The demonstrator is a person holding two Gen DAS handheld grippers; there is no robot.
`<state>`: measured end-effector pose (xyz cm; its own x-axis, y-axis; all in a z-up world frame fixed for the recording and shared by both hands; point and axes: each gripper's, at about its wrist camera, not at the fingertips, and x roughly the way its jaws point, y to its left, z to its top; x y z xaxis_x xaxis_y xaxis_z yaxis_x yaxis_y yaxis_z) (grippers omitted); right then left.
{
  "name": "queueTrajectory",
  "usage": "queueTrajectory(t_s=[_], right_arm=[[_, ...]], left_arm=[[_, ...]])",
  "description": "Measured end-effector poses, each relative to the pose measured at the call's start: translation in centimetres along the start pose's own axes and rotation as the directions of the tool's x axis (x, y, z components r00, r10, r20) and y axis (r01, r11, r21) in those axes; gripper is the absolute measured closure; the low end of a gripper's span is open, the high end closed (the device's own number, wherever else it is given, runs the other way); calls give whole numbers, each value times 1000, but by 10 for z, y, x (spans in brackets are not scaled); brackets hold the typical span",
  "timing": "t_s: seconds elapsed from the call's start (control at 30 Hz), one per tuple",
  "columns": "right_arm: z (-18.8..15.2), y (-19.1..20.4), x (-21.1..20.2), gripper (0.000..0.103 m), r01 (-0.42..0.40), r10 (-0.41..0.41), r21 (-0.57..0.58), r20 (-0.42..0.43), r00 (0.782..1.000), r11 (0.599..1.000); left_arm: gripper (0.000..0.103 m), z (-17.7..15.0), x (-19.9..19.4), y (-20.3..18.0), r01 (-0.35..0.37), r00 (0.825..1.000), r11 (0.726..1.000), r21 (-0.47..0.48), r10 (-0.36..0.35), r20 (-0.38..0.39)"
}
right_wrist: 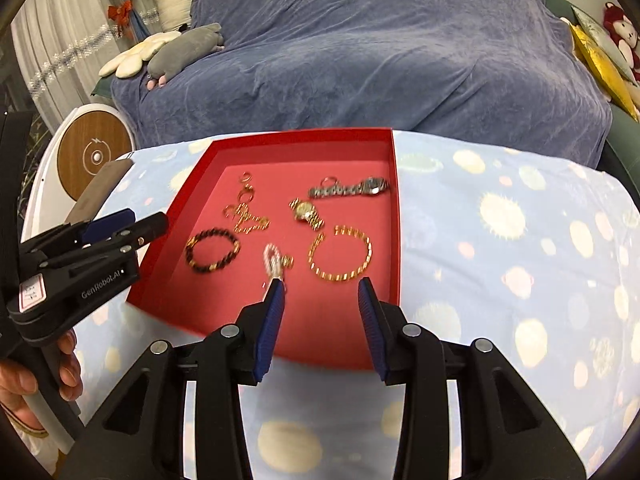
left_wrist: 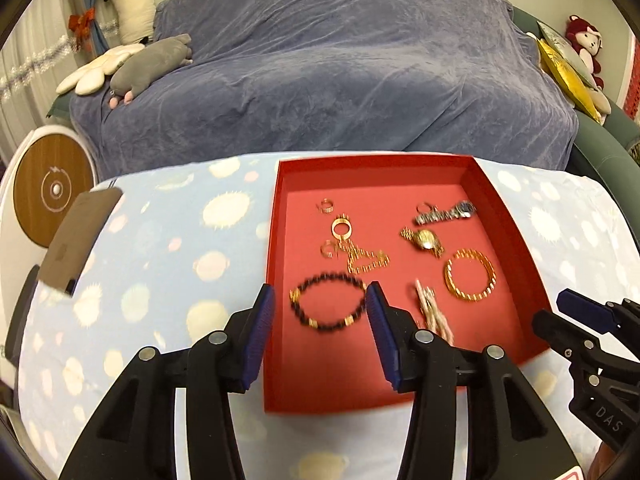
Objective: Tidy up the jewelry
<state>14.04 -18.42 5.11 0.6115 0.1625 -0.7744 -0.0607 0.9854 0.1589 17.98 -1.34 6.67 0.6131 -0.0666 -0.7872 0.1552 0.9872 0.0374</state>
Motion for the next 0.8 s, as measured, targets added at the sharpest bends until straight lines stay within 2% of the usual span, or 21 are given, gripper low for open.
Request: queueTrajectory(t_s=[0.17,0.3,0.5,0.6,0.8], right_arm=[[-21,6,-14,66,6,-7,18,26,1000,1000],[-28,12,-11,61,11,-11,7,36,999,1000],[-30,24,-2,60,38,-36,-59,34,999,998],[-33,25,1,52,45,-44,-65,24,999,997],[-38,34,-6,48,55,-51,-97,39,998,994]], left_arm=[[56,-25,-13,-5,-44,999,999,-21,45,19],[54,-34,-10,-3,-26,1000,998,-57,27,11],[54,-39,-2,0,-25,1000,996,-81,25,-11],[44,-41,-3,1,-1,1000,996,-94,-1,-21],[40,-48,-7,1,-13,1000,996,-87,11,-17]])
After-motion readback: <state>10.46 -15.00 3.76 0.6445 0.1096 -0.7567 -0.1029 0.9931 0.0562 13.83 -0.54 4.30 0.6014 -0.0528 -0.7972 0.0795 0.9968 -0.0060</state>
